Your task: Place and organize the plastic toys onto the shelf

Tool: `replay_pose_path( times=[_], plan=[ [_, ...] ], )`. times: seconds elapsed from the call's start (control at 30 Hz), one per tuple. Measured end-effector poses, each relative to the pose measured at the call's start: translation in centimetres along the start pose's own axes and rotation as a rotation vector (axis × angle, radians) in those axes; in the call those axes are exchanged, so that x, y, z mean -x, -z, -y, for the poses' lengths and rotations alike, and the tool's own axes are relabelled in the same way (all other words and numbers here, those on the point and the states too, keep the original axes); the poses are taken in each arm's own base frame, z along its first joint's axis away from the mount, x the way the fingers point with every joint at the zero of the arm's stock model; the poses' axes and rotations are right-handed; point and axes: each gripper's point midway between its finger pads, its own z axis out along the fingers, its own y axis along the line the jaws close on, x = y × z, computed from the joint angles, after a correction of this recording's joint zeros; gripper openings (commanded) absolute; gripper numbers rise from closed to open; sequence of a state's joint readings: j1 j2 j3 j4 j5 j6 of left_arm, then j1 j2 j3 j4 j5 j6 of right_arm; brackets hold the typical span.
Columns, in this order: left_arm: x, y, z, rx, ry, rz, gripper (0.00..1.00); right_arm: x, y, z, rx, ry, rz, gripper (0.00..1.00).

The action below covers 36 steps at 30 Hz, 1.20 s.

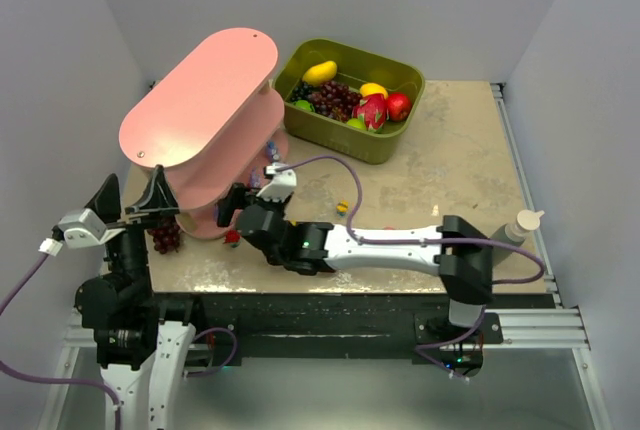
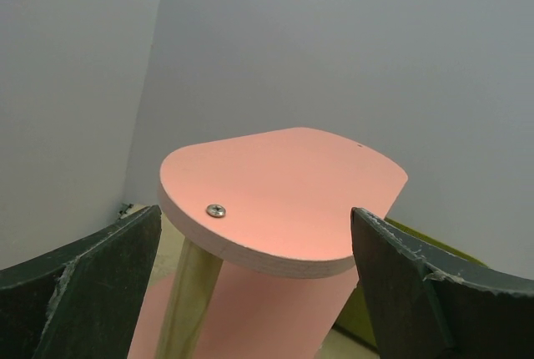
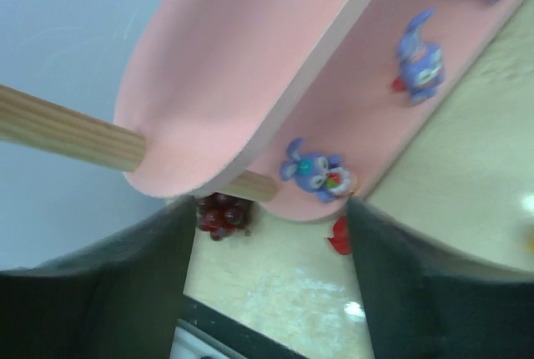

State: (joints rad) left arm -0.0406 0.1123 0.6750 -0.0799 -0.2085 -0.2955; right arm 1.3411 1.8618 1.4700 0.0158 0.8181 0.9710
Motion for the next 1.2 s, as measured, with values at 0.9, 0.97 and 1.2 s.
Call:
replay_pose_path(
  times=[0.9, 0.97, 1.2],
  plan=[
    [-4.2, -1.4, 2.3, -0.103, -0.029, -0.273, 1.00, 3.7, 13.2, 23.1, -0.166, 0.261, -0.121, 0.99],
    [-4.3, -1.0, 2.3, -0.108, -0.028, -0.271, 1.00, 2.1, 12.8, 23.8, -0.165, 0.285, -0.156, 0.99],
    [-5.0, 0.8, 1.8, -0.115, -0.018, -0.248, 1.00, -2.4, 11.6, 24.5, -0.108, 0.337, -0.212, 0.99]
  ],
)
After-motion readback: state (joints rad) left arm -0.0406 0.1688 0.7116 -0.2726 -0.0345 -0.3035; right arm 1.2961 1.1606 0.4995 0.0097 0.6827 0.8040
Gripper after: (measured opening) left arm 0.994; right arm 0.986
